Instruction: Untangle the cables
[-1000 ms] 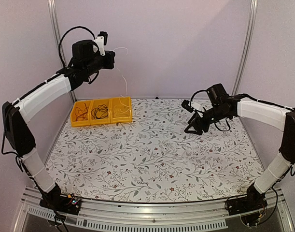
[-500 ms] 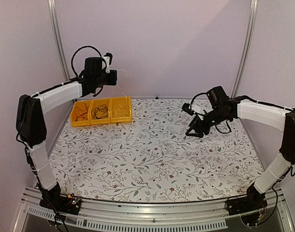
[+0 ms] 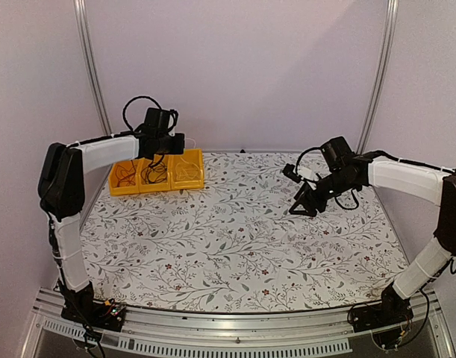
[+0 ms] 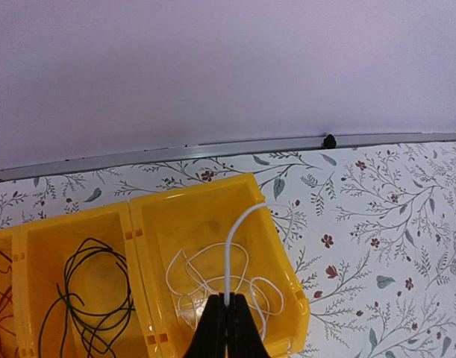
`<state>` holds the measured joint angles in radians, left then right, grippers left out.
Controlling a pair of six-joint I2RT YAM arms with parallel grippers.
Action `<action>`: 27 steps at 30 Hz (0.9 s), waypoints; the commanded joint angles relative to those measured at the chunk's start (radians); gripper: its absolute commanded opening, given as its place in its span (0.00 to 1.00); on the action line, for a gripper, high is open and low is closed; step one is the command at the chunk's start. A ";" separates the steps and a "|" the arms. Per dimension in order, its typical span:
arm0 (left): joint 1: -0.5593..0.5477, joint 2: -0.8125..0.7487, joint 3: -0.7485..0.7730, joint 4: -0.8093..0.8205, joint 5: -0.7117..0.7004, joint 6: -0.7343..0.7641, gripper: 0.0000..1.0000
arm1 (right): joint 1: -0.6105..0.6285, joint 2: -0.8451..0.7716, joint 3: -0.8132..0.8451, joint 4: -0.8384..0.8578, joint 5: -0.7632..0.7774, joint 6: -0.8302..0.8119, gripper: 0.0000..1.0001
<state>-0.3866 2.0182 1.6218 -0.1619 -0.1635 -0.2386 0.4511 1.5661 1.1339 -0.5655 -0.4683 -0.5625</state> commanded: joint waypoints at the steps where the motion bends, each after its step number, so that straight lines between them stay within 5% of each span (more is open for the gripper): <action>1: 0.011 0.041 -0.017 -0.064 0.013 -0.057 0.00 | -0.003 -0.028 -0.016 0.002 0.000 -0.007 0.63; 13: 0.013 0.234 0.167 -0.211 0.029 -0.110 0.00 | -0.004 -0.016 -0.013 -0.001 -0.016 -0.004 0.64; 23: 0.013 0.151 0.172 -0.260 -0.006 -0.131 0.35 | -0.004 -0.011 -0.009 0.008 -0.015 -0.004 0.65; 27: 0.011 0.050 0.119 -0.281 -0.008 -0.138 0.38 | -0.004 -0.004 0.006 0.015 -0.003 -0.010 0.65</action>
<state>-0.3847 2.2040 1.7767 -0.4152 -0.1543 -0.3676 0.4511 1.5658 1.1240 -0.5667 -0.4728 -0.5629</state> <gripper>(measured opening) 0.376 0.645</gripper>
